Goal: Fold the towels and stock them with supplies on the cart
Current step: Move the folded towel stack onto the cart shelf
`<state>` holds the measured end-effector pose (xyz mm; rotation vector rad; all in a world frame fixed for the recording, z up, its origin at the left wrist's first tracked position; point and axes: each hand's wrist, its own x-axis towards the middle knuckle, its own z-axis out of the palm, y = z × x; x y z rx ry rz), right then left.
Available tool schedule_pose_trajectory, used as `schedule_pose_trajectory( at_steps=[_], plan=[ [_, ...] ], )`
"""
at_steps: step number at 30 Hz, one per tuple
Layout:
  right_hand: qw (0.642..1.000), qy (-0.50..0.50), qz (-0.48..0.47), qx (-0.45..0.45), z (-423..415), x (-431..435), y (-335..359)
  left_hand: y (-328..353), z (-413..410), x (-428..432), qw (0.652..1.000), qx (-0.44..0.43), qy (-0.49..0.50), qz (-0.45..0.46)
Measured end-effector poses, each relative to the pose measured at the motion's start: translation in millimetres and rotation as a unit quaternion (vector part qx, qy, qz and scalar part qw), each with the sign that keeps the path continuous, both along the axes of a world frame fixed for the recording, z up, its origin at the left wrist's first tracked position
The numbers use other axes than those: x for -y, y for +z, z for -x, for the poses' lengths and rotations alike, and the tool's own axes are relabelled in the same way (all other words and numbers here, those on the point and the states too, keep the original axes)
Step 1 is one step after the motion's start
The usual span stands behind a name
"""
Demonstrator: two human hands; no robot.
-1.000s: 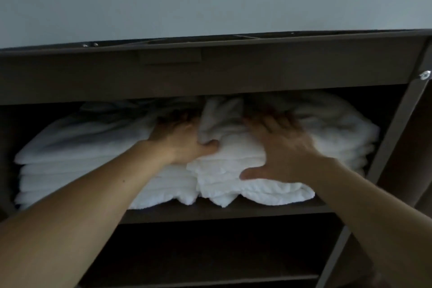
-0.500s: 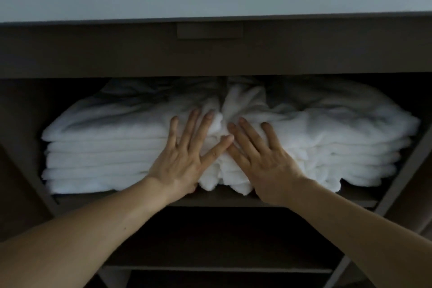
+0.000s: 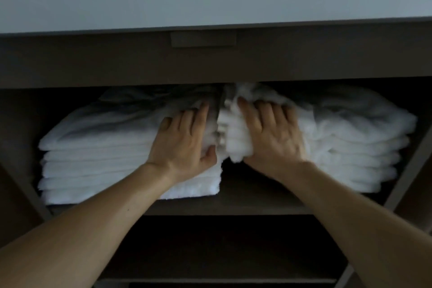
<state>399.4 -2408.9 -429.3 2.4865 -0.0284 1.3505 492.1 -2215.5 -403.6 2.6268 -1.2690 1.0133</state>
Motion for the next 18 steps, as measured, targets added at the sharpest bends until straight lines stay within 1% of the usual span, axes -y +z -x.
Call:
schedule_pose_trajectory(
  at_steps=[2,4,6,8,9,10,11,13,14,15,16,17,18],
  plan=[
    [0.996,0.019,-0.042,-0.082,9.8,-18.6,-29.1,-3.3,-0.3,-6.7,1.000,-0.017,-0.016,-0.019],
    [0.985,0.016,-0.070,-0.155,17.5,-24.3,-45.0,-7.0,-1.1,-11.7,0.998,-0.036,-0.053,-0.013],
    [0.979,0.006,-0.094,-0.179,19.5,-22.7,-39.6,-3.1,-2.1,-9.8,0.996,-0.037,-0.081,0.029],
    [0.977,0.011,-0.098,-0.190,21.4,-22.1,-31.0,10.4,1.4,6.9,0.994,-0.024,-0.084,0.073],
    [0.974,0.024,-0.099,-0.201,24.8,-23.5,-27.2,17.8,4.7,20.8,0.993,-0.009,-0.085,0.083],
    [0.972,0.042,-0.100,-0.209,29.6,-23.2,-24.7,25.0,8.2,37.3,0.992,-0.010,-0.099,0.073],
    [0.973,0.067,-0.094,-0.201,35.6,-20.1,-21.3,31.8,11.3,55.6,0.992,-0.033,-0.119,0.039],
    [0.981,0.122,-0.073,-0.131,47.5,-2.5,-4.9,38.7,12.1,86.2,0.983,-0.109,-0.138,-0.055],
    [0.986,0.114,-0.075,-0.093,52.2,12.4,5.7,38.2,9.6,94.7,0.977,-0.140,-0.128,-0.093],
    [0.991,0.067,-0.092,-0.074,57.4,29.6,17.8,35.3,6.1,98.8,0.974,-0.164,-0.103,-0.122],
    [0.988,-0.016,-0.121,-0.099,62.8,48.3,28.0,31.2,3.1,98.7,0.971,-0.182,-0.075,-0.137],
    [0.970,-0.111,-0.151,-0.156,68.3,65.8,33.9,26.8,0.8,95.0,0.968,-0.198,-0.051,-0.144],
    [0.943,-0.188,-0.166,-0.221,73.0,81.3,33.5,24.0,-0.8,91.0,0.966,-0.213,-0.030,-0.145]
  ],
)
